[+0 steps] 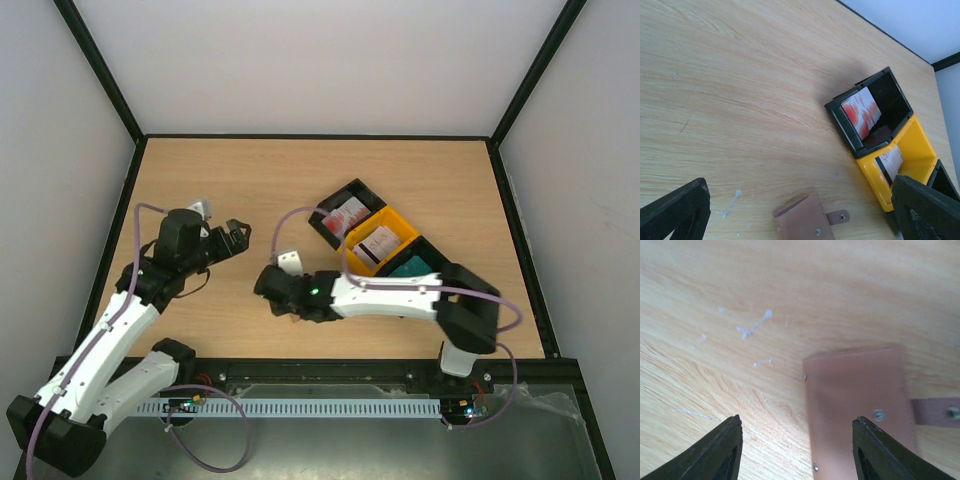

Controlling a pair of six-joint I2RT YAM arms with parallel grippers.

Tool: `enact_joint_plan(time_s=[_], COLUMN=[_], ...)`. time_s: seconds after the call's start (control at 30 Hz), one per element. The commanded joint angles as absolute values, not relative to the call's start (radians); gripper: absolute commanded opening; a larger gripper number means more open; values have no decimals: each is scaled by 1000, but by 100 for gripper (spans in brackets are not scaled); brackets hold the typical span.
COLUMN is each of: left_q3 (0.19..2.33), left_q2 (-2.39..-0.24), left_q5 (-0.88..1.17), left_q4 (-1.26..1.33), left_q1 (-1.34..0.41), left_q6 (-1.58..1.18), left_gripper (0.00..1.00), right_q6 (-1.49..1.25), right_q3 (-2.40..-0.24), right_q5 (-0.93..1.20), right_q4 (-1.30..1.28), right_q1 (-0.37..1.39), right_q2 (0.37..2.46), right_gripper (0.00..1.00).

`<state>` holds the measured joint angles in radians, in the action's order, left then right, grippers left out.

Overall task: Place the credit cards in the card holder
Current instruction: Close the card holder at the center of the board.

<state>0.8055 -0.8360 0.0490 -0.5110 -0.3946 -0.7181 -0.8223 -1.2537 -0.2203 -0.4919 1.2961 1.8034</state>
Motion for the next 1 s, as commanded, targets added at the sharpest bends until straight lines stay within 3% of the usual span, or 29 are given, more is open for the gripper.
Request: enact_joint_plan(time_s=[0.0,0.17,0.37,0.67,0.97], left_q3=[755,658,510,321,287], left_q2=[-826,-820,-812,-859,-953], left_q5=[146,323,433,484,468], left_q4=[-495,-413,-320,-151,-66], left_q1=[-343,-311,-311,-354,-426], left_q6=[-700,-708,-767,-882,-942], left_gripper=[100,100,100,94,86], right_q6=[-831,-805,-753,-745,-752], right_q3=[-1105,-942,-783,-741,-729], right_q5=[-208,-192,8,87,105], right_q4=[-316,-307,-202,-107,-36], right_q1=[1219,1086,940,902,903], right_q2=[1622,1485,1392,1471,1527], right_gripper=[58,58,52,38,27])
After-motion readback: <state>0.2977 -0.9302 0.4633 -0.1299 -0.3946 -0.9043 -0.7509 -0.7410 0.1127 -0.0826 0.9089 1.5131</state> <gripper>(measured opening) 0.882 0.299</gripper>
